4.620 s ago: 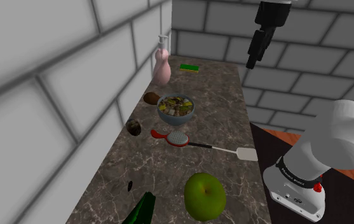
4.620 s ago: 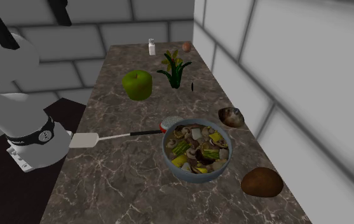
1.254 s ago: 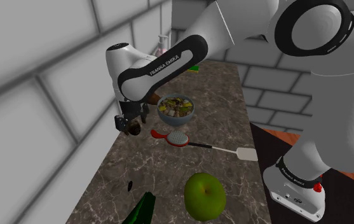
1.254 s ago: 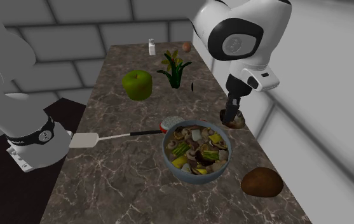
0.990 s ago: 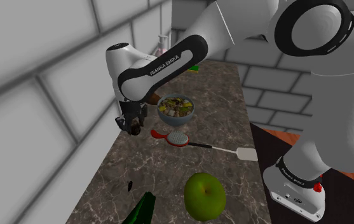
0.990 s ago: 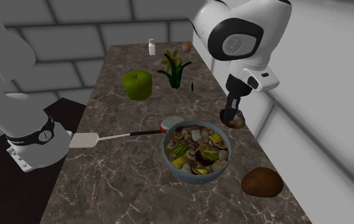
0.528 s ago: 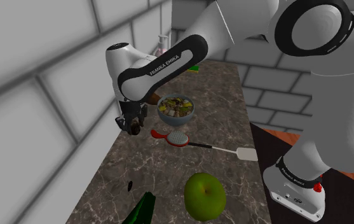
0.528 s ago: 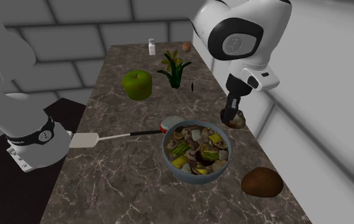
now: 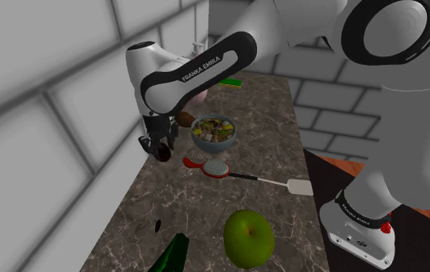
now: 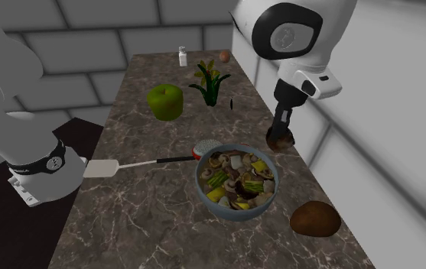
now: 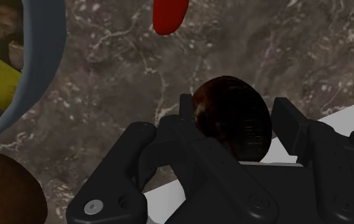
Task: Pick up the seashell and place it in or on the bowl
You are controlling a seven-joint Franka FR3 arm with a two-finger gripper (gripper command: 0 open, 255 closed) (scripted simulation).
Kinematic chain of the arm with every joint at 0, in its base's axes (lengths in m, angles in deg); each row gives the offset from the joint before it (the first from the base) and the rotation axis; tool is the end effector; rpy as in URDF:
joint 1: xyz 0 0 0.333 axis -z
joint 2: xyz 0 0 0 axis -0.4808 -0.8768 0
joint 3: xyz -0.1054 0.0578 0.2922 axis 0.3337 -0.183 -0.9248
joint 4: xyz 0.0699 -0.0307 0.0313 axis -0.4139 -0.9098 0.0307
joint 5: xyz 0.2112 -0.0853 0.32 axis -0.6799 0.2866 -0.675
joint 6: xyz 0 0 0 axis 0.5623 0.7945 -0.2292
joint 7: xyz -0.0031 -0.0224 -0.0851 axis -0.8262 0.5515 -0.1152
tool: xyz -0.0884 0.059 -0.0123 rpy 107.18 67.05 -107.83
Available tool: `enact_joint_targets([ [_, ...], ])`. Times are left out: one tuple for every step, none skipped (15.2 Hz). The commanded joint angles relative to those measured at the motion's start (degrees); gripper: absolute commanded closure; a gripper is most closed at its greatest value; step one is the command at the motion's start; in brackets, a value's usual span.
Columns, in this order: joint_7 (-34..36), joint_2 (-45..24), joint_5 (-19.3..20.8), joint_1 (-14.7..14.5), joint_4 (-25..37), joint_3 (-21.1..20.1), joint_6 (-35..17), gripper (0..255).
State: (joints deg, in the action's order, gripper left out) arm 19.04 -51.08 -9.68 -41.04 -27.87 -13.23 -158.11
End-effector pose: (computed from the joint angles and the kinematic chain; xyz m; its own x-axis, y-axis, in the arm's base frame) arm 0.5834 0.3099 0.3074 0.9937 0.0697 -0.0882 0.0679 -0.9974 -0.0232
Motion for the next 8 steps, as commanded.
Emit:
enact_joint_targets([
  [-0.08, 0.86, -0.27, 0.08, 0.46, -0.17, 1.29, 255],
  [-0.13, 1.23, -0.4, 0.13, 0.72, -0.24, 1.9, 255],
  [-0.18, 1.58, -0.52, 0.17, 0.98, -0.31, 2.51, 255],
  [-0.22, 1.93, -0.63, 0.21, 1.26, -0.38, 3.13, 255],
  [-0.27, 2.28, -0.75, 0.25, 1.55, -0.44, 3.75, 255],
  [-0.31, 2.61, -0.86, 0.28, 1.86, -0.5, 4.37, 255],
  [-0.35, 2.93, -0.97, 0.31, 2.18, -0.55, 5.0, 255],
  [-0.39, 3.24, -1.07, 0.34, 2.52, -0.61, 5.64, 255],
])
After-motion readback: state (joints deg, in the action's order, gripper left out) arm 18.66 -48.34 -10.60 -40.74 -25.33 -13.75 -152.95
